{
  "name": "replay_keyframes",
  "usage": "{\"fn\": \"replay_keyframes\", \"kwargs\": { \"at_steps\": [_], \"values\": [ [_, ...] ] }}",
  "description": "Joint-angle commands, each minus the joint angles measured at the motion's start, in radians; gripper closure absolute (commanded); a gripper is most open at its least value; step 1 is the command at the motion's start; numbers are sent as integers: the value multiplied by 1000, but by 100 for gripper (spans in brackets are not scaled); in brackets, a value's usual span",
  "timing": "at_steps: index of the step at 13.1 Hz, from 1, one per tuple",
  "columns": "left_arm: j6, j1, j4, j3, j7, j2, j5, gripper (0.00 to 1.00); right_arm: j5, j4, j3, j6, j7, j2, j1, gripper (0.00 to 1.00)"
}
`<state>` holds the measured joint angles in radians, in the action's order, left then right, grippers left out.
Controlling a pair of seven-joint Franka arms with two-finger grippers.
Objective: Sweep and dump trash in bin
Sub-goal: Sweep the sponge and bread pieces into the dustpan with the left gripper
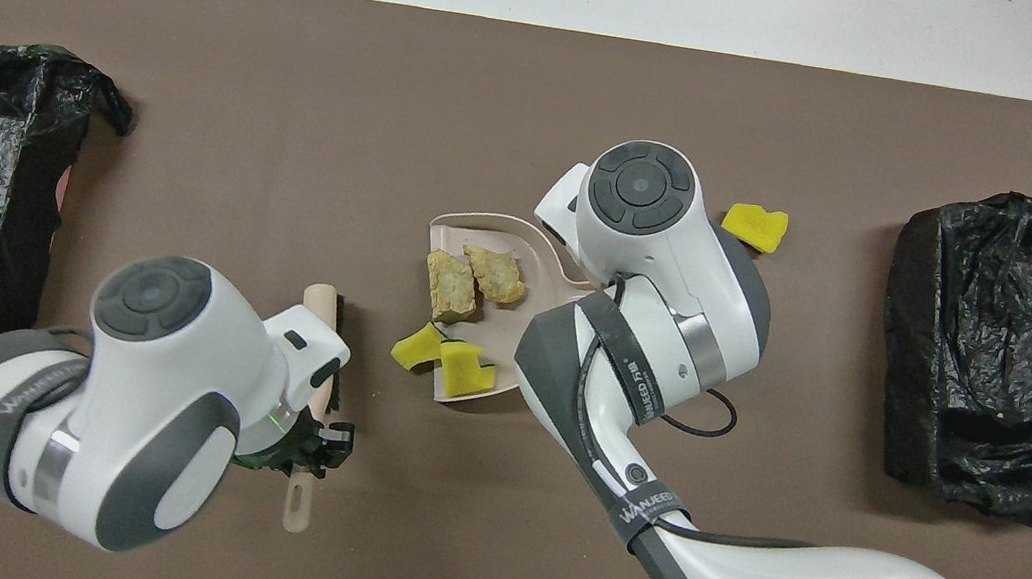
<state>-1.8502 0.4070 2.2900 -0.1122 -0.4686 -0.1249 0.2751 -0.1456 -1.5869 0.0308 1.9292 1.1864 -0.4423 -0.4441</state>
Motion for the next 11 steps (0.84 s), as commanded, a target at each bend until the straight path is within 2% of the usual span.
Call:
{"fn": "replay_keyframes", "kwargs": {
  "at_steps": [1, 4, 8, 11],
  "values": [
    [-78, 56, 35, 13, -16, -28, 50, 100, 11, -22, 8, 8, -57, 16, -4, 100],
    [-164, 136, 31, 13, -18, 19, 67, 100, 11, -22, 8, 8, -71, 16, -4, 100],
    [-167, 133, -41, 14, -16, 53, 166, 100, 11, -22, 8, 11, -68, 16, -4, 100],
    [-144, 86, -99, 19, -21, 36, 174, 100, 11, -22, 8, 11, -59, 14, 7, 100]
  ]
}}
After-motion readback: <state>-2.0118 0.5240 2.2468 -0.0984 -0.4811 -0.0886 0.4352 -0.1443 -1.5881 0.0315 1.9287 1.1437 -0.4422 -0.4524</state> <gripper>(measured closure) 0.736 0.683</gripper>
